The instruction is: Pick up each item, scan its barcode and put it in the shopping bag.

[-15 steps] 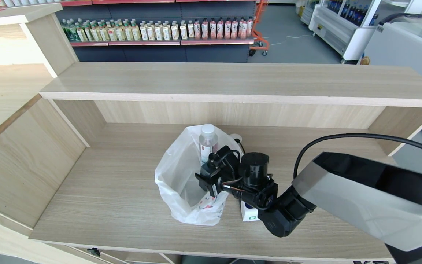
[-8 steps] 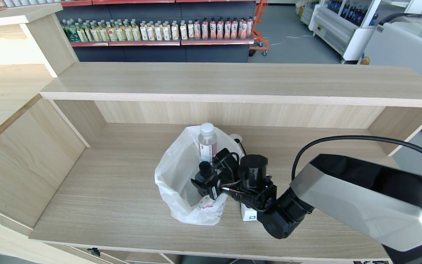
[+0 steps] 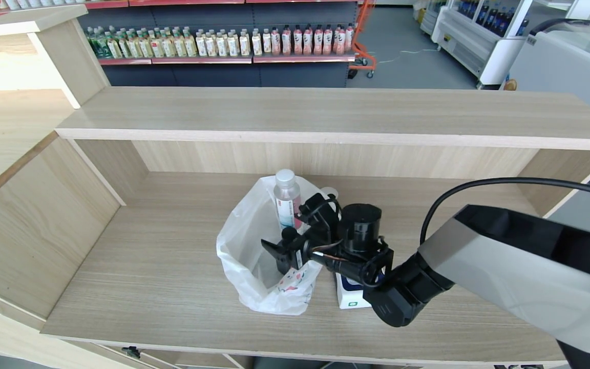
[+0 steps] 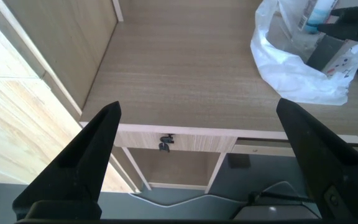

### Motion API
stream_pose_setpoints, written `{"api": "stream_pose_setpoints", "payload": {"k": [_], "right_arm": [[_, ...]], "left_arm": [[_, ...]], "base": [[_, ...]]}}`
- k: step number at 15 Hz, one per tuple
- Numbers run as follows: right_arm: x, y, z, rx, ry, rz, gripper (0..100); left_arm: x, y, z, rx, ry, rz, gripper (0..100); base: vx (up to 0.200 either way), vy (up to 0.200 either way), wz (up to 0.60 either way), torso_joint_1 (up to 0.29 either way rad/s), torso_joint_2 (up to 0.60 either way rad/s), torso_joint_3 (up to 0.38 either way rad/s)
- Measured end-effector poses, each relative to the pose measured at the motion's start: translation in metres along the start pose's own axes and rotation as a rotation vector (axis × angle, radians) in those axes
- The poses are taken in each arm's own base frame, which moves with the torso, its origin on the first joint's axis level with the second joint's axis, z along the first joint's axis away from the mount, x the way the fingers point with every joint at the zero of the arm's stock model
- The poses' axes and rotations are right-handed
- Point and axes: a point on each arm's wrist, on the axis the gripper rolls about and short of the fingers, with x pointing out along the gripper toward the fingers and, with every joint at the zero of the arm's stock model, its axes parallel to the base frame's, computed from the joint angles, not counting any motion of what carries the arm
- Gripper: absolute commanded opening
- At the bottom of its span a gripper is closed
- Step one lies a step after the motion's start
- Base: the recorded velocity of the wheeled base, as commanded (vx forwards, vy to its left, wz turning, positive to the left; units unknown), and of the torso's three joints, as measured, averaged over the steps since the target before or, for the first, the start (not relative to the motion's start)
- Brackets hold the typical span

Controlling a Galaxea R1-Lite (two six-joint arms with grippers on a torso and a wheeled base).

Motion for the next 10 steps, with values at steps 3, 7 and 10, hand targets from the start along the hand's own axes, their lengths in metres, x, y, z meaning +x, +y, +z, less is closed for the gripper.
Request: {"api": "stream_pose_setpoints", "payload": {"k": [3,7,10], "right_arm": [[-0.008,0.003,0.025,0.061,-0.044,0.007,100],[-0.032,-0.002,0.052,0.134,-0.08,-0.012,100],[-0.052,-0.02,0.071,0.135,-0.11,-0.062,100]], "left_arm": [[0.0,0.0,0.0,0.002,0.0,0.0,100],[0.0,0.0,0.0,-0.005,0.0,0.0,100],[0.0,0.0,0.0,-0.006,0.0,0.0,100]], "base": [[0.0,0.0,0.0,0.0,0.0,0.0],[0.0,0.0,0.0,0.0,0.0,0.0],[0.0,0.0,0.0,0.0,0.0,0.0]]}}
